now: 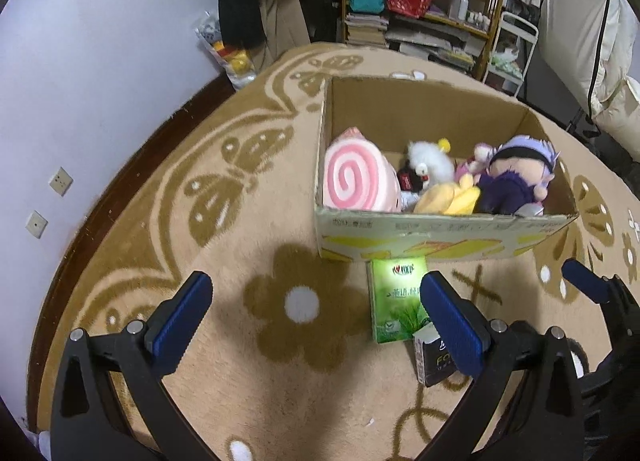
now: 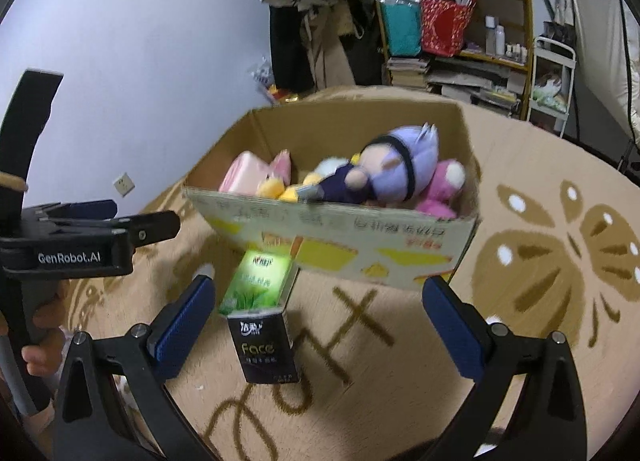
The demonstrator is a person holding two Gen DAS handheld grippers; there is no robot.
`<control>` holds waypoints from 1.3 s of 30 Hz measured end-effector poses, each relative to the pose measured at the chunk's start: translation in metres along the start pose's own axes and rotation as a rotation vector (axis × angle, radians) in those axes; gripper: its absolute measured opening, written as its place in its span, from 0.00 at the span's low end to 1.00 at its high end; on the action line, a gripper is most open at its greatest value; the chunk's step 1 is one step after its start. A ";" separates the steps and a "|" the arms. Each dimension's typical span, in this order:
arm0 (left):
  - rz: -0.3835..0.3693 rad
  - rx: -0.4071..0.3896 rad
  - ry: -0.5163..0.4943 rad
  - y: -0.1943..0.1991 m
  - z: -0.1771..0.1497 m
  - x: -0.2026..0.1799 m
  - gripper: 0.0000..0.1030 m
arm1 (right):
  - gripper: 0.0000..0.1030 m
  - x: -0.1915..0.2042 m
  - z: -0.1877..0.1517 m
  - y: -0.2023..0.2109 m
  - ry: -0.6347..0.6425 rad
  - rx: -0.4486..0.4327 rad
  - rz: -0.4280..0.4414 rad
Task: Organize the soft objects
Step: 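Lower both tools toward the two tissue packs beside the box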
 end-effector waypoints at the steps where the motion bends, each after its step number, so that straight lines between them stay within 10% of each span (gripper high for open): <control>1: -0.005 0.008 0.000 -0.002 -0.002 0.000 1.00 | 1.00 0.001 -0.003 -0.003 0.006 0.010 0.000; 39: -0.191 0.262 0.087 -0.084 -0.017 -0.022 1.00 | 0.93 0.036 -0.053 -0.071 0.027 0.194 0.116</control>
Point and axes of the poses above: each gripper's, at about its wrist camera, not at the fingertips, and y roughly against the way its jaws point, x to its left, z to its top, the point moved 7 cm from there along -y, roughly the way its jaws point, and after that the axes turned 6 degrees about -z, right-handed, at the moved point
